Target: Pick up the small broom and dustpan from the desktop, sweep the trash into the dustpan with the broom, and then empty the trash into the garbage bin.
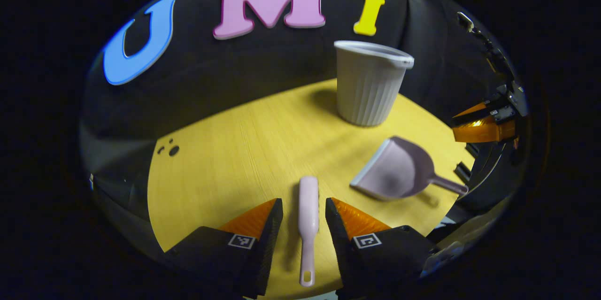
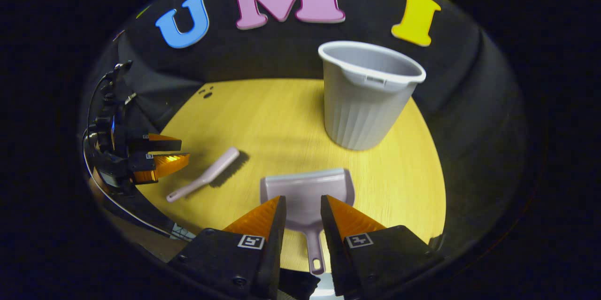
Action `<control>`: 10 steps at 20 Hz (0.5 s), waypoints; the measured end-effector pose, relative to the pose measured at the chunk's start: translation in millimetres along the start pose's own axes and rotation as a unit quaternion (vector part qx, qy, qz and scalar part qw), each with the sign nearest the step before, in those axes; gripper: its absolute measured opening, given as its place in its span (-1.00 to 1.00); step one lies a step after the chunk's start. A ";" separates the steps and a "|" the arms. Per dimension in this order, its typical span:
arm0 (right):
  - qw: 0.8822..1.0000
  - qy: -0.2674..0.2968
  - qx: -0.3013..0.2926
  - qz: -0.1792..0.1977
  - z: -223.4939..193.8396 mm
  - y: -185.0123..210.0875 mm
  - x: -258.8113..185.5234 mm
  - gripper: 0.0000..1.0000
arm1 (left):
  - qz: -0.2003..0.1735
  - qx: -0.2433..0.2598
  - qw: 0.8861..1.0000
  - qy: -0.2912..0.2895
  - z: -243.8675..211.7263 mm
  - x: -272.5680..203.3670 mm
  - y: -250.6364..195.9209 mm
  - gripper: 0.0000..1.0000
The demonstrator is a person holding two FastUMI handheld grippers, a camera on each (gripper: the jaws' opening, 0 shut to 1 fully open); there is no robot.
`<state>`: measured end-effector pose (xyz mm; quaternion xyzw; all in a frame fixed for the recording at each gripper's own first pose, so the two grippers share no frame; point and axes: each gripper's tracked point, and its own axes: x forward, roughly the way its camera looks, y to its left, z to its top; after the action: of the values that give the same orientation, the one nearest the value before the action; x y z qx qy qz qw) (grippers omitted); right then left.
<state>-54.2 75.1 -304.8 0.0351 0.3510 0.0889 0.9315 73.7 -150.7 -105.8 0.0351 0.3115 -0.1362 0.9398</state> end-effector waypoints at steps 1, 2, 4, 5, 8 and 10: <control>0.999 -0.033 -0.003 -0.004 21.8 4.5 -7.8 -0.05 | 0.010 -0.002 0.999 -0.035 20.9 -17.3 8.5 0.22; 0.998 -0.065 -0.008 -0.005 43.4 10.4 -17.7 -0.05 | 0.016 -0.005 0.998 -0.067 37.5 -32.7 15.8 0.22; 0.992 -0.126 -0.019 -0.012 79.9 17.8 -37.2 -0.05 | 0.031 -0.012 0.992 -0.119 58.3 -59.0 19.6 0.22; 0.987 -0.156 -0.026 -0.016 91.2 18.9 -45.0 -0.05 | 0.038 -0.015 0.988 -0.148 72.6 -76.4 22.3 0.22; 0.972 -0.229 -0.046 -0.036 122.1 24.6 -77.6 -0.04 | 0.054 -0.008 0.976 -0.213 111.4 -112.3 35.5 0.22; 0.963 -0.262 -0.046 -0.049 142.0 26.1 -93.8 -0.06 | 0.058 -0.011 0.970 -0.237 125.4 -130.9 38.6 0.21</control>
<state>-33.3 82.4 -134.1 -0.0032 0.0918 0.0474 0.9946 56.0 -101.9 72.2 0.0100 0.0790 -0.0827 0.9934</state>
